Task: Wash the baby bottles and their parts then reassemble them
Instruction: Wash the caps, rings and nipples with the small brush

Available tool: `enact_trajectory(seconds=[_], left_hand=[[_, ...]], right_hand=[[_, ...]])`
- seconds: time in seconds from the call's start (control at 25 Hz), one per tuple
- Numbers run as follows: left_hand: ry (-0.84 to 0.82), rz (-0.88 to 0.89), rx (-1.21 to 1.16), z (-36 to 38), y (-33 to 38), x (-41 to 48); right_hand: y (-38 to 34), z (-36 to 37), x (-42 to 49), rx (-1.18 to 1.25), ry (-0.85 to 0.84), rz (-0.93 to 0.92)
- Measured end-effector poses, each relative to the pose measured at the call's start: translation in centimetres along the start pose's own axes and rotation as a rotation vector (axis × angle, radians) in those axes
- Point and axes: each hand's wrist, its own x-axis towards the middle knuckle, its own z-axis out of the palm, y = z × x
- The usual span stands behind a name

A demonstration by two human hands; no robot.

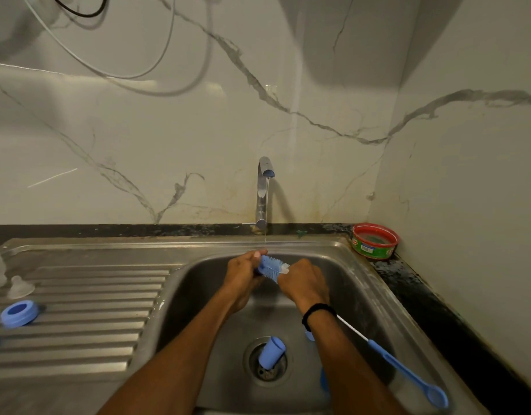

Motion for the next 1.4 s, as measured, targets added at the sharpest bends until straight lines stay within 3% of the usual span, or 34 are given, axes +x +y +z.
enact_trajectory(seconds=[0.12,0.28,0.6,0.76,1.4], left_hand=[[0.207,-0.124,-0.247,1.1,0.3,0.9],[0.090,-0.307,-0.350,1.4,0.8,0.5],[0.227,-0.225,-0.405,0.2,1.4,1.1],[0.086,-0.279,-0.362,0.9,1.5,0.1],[0.163,-0.237,-0.382,1.7,1.5,-0.4]], right_hand=[[-0.1,0.3,0.0,0.084,0.006,-0.027],[-0.2,1.1,0.3,0.156,0.010,-0.022],[-1.1,1.9,0.6,0.136,0.032,-0.089],[-1.0,1.6,0.7,0.127,0.050,-0.068],[-1.0,2.1,1.0,0.171,0.046,-0.092]])
